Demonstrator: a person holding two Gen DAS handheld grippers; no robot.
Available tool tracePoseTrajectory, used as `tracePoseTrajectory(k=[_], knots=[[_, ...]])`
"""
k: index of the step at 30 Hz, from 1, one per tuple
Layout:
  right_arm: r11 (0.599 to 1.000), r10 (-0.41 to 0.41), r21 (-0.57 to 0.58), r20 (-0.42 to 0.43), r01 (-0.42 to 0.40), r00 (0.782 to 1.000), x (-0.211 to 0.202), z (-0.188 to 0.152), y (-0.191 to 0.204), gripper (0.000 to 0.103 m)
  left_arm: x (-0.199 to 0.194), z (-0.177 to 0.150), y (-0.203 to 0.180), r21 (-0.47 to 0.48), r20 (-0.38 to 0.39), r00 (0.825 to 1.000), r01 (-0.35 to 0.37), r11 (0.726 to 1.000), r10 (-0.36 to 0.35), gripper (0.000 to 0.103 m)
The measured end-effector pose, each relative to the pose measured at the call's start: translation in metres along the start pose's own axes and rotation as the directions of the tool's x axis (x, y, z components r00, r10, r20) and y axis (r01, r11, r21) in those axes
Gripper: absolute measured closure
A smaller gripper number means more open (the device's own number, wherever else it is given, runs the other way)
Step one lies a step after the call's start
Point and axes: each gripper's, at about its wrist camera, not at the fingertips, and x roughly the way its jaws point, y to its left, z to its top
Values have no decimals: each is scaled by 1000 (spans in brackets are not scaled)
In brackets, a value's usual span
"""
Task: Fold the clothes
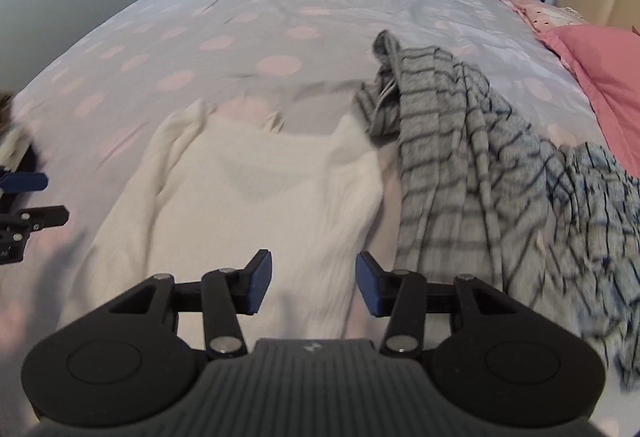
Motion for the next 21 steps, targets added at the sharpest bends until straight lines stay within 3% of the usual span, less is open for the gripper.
tracePoseTrajectory(k=[6, 10, 14, 21], knots=[[999, 41, -32, -58, -42, 998, -47, -79, 29, 53, -49, -69, -23, -28, -30, 996, 85, 996, -86, 54], [996, 94, 1, -86, -94, 992, -72, -135, 32, 53, -71, -117, -38, 17, -58, 986, 155, 988, -154, 54], [981, 193, 15, -134, -193, 972, -92, -182, 28, 52, -92, -155, -48, 26, -110, 963, 250, 968, -246, 54], [957, 282, -3, -230, -291, 931, -118, -233, 34, 51, -114, -190, -78, 107, -168, 927, 355, 929, -336, 54]])
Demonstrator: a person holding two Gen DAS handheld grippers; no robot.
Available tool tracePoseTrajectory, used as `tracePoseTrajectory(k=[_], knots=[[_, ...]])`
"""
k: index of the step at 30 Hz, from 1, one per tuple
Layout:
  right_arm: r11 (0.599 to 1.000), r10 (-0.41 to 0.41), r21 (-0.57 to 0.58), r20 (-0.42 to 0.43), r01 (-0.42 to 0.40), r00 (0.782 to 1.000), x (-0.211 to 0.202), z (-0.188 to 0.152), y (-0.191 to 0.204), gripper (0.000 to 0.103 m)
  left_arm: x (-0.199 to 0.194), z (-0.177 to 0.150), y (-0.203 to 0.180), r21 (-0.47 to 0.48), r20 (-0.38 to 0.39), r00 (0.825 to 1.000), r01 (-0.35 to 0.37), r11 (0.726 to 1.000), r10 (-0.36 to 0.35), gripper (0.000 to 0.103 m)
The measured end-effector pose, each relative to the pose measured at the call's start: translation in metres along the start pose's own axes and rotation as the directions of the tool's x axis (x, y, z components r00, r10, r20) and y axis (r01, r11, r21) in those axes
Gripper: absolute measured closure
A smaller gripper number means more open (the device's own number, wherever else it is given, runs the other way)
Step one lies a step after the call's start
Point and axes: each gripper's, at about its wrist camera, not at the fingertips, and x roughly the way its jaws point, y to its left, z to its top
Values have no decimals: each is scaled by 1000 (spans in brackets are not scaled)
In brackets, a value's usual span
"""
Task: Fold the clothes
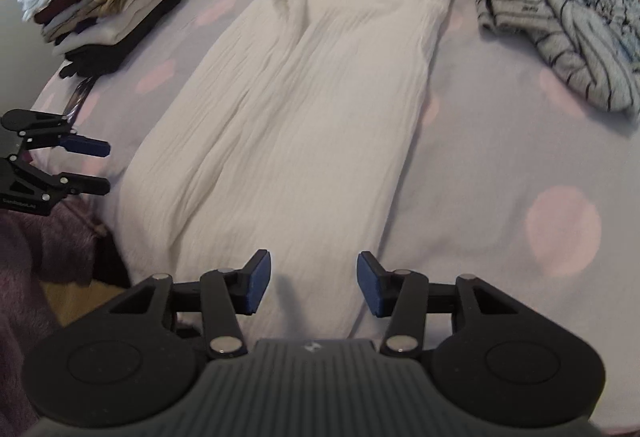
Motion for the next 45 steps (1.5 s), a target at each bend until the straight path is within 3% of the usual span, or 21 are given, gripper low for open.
tracePoseTrajectory(k=[3, 6, 11, 13, 17, 21, 24, 32, 36, 38, 40, 43, 45], knots=[[999, 45, 16, -104, -43, 994, 6, -11, 2, 51, 9, -6, -15, 48, -62, 998, 32, 998, -29, 54], [995, 77, 72, -232, -61, 970, 24, -21, -4, 48, 25, -16, -22, 64, -159, 986, 69, 996, -59, 54], [997, 45, 77, -317, -21, 947, 56, -35, -11, 48, 35, -21, -13, -16, -144, 985, 98, 995, -100, 54], [998, 38, 61, -314, -20, 949, 61, -37, -8, 48, 36, -21, -8, -51, -131, 984, 118, 992, -123, 54], [999, 48, 37, -303, -38, 952, 68, -39, -2, 48, 34, -23, -12, -30, -143, 982, 121, 992, -124, 52], [995, 95, 61, -296, -80, 950, 71, -40, -4, 48, 29, -25, -10, -93, -188, 960, 193, 977, -207, 58], [992, 109, 85, -287, -88, 952, 72, -40, -7, 49, 38, -28, -10, -90, -217, 960, 163, 983, -179, 62], [990, 119, 108, -266, -93, 957, 74, -44, -8, 49, 65, -33, -14, -69, -252, 952, 164, 984, -176, 62], [987, 135, 122, -245, -108, 960, 74, -47, -9, 50, 74, -33, -13, -81, -249, 952, 164, 983, -179, 70], [986, 146, 114, -239, -122, 960, 76, -48, -6, 69, 74, -33, -11, -82, -250, 951, 167, 983, -182, 73], [984, 161, 113, -241, -137, 957, 78, -49, -5, 86, 73, -33, -9, -90, -250, 951, 165, 982, -183, 85], [982, 176, 115, -251, -151, 952, 77, -51, -3, 94, 69, -32, -3, -108, -244, 946, 191, 976, -212, 96], [977, 206, 109, -256, -184, 945, 74, -50, 0, 95, 63, -31, -2, -106, -246, 939, 220, 970, -240, 98]])
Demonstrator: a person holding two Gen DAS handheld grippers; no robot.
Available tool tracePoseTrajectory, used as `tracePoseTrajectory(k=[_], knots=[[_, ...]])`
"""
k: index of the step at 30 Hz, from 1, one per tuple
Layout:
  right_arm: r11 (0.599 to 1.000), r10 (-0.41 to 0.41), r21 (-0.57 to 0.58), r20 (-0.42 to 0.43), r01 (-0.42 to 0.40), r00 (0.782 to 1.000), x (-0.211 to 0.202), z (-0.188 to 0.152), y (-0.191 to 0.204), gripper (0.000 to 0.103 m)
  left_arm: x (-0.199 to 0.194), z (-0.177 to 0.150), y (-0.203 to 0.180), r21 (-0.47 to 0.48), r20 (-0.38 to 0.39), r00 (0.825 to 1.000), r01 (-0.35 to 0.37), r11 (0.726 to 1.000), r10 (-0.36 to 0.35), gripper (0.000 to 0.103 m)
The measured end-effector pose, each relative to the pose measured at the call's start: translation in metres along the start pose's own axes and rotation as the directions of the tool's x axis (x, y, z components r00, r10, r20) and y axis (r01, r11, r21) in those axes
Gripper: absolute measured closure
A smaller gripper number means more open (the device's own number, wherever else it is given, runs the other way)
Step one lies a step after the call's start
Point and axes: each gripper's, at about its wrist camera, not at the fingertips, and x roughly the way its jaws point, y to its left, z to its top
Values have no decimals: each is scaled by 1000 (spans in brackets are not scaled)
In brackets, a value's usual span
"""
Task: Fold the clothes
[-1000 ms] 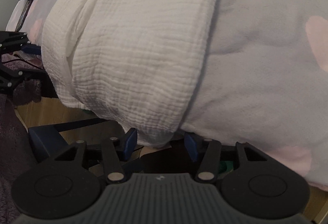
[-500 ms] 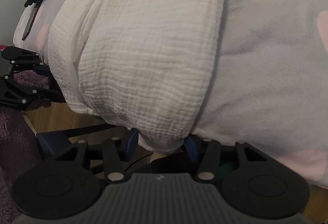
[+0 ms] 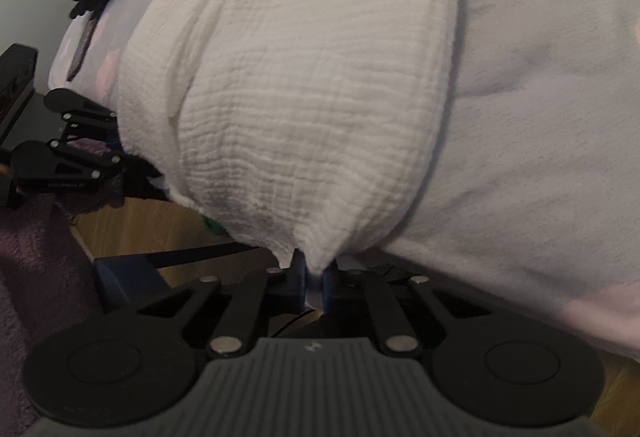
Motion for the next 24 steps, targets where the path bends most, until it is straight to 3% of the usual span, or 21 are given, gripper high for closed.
tracePoseTrajectory(k=[4, 7, 13, 21, 24], knots=[[995, 85, -54, 8, -85, 996, -13, 0, 8, 96, -17, -1, -7, 35, 9, 998, 56, 998, -56, 98], [978, 195, -88, 61, -190, 979, -35, 3, 9, 96, -38, 2, -8, 44, 64, 988, 135, 990, -138, 99], [929, 367, -151, 263, -338, 892, -86, 8, 7, 96, -82, 17, 23, -47, 252, 930, 289, 956, -269, 99], [935, 332, -56, 481, -350, 811, -125, 33, -20, 96, -118, 51, 75, -176, 472, 847, 364, 915, -246, 99], [941, 296, -16, 528, -339, 796, -132, 54, -29, 96, -128, 75, 90, -201, 513, 834, 346, 917, -202, 99]])
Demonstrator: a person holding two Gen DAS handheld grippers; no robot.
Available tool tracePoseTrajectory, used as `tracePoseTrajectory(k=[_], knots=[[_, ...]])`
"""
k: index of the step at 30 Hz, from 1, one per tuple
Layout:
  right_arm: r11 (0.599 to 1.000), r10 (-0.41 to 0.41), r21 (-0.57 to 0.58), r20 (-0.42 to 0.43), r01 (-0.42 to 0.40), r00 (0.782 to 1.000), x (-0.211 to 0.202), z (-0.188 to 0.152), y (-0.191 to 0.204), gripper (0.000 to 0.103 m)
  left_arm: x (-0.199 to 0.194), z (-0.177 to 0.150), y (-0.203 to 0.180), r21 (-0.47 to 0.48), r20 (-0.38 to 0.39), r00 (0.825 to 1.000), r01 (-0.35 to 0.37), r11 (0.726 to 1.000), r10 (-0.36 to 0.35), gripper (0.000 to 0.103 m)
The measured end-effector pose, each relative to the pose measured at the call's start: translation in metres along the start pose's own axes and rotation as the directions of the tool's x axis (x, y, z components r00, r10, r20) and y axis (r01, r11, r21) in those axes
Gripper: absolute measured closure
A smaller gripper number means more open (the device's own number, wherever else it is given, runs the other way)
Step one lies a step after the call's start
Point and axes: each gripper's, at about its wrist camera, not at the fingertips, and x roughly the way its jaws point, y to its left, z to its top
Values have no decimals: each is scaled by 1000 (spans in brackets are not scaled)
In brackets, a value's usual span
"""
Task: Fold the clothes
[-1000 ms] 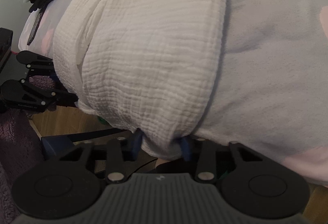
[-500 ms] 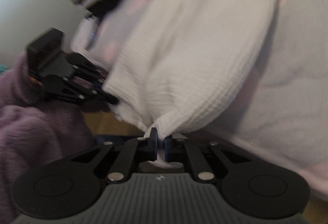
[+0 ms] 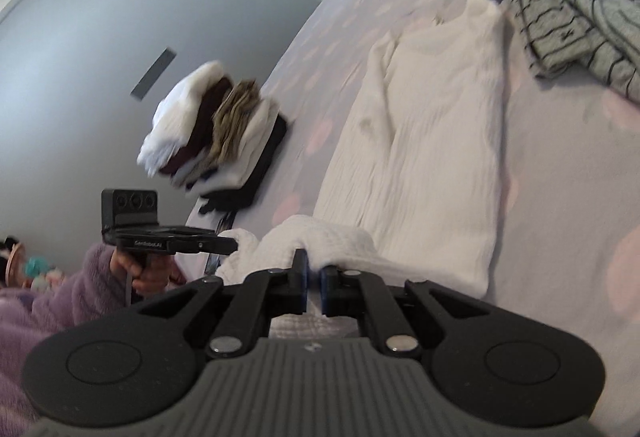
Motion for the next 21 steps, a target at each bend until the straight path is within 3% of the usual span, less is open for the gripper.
tracePoseTrajectory(k=[7, 13, 18, 21], knots=[[986, -116, 118, -5, 116, 993, 29, 41, -36, 96, 36, 41, 31, -78, 8, 996, -89, 993, 89, 99], [962, -190, 194, -16, 190, 982, 51, 50, -62, 95, 61, 43, 51, -117, -18, 985, -173, 978, 172, 99], [938, -264, 213, -68, 272, 962, 66, 52, -74, 87, 77, 41, 54, -86, -50, 967, -255, 963, 251, 99], [936, -280, 197, -83, 291, 956, 67, 52, -72, 76, 81, 40, 46, -45, -48, 956, -292, 955, 290, 99]])
